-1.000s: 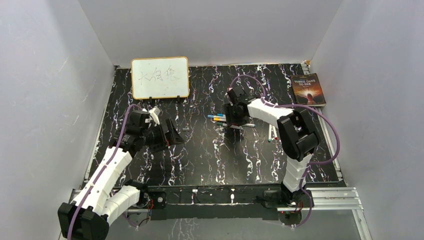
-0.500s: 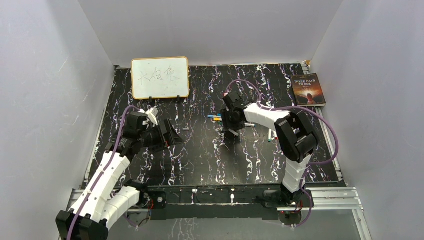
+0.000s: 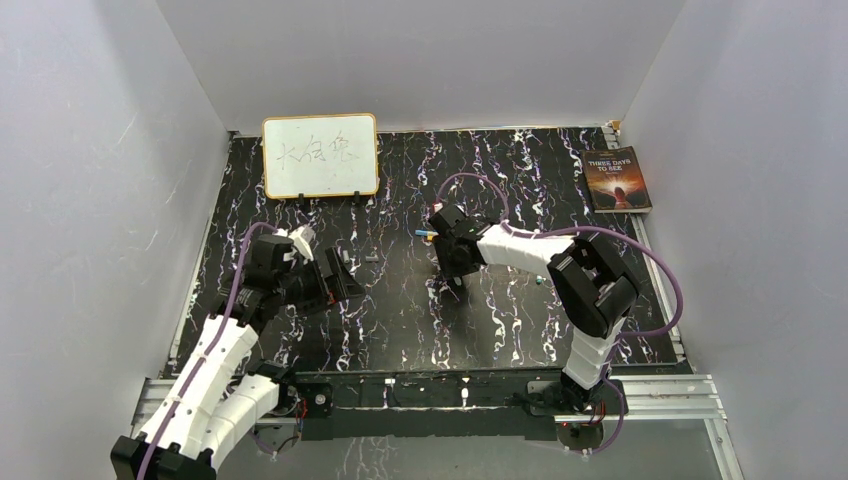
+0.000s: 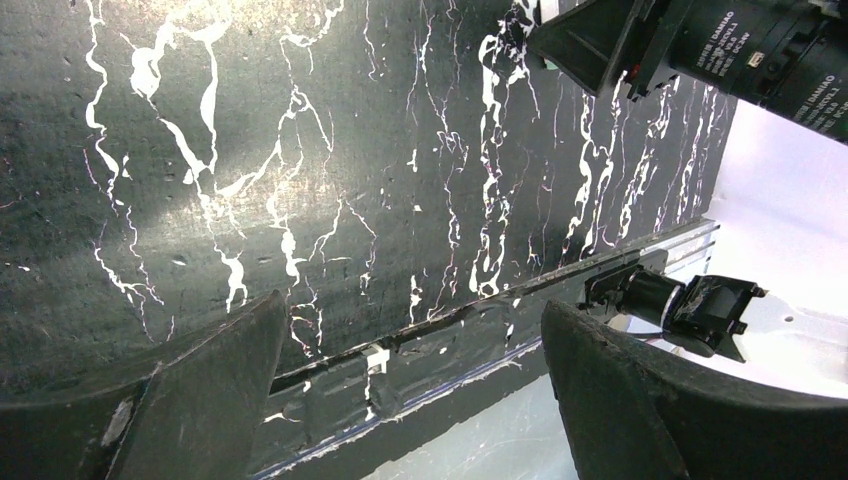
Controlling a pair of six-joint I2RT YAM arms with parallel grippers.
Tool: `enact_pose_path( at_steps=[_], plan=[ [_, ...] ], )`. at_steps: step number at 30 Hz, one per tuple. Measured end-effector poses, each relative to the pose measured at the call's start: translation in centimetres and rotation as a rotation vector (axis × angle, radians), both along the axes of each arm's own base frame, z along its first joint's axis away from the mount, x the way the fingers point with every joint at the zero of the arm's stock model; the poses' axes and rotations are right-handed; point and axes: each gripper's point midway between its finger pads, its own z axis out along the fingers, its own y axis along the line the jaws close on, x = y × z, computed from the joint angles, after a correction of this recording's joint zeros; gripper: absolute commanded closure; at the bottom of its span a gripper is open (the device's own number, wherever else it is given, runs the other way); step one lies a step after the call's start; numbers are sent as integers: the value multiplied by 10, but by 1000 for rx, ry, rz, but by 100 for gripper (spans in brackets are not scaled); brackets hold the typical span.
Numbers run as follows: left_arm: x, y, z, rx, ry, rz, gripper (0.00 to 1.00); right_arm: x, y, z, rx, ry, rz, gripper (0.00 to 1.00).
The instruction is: Open the pen caps
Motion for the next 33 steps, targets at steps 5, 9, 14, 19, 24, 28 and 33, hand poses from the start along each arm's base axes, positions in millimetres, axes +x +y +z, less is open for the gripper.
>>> enact_pose_path(
  at_steps=[5, 9, 14, 19, 24, 28, 33],
  plan=[
    [-1, 0, 3, -8, -11, 3, 2, 0, -1, -1, -22, -18, -23, 80],
    [-2, -1, 2, -11, -10, -1, 2, 0, -2, -1, -38, -27, -45, 86],
    [-4, -2, 2, -19, -4, -11, 2, -8, 9, -1, -36, -42, -42, 89],
    [-4, -3, 1, -21, 3, -12, 2, -45, 20, 0, -13, -18, 17, 89],
    [0, -5, 3, -37, -6, 2, 2, -86, 20, 8, 20, 36, 64, 88],
    [2, -9, -2, -72, 10, 22, 2, -100, 24, 33, 105, 30, 69, 88],
    [8, -18, -3, -139, 26, 47, 2, -108, 29, 72, 238, -13, 67, 87]
  ],
)
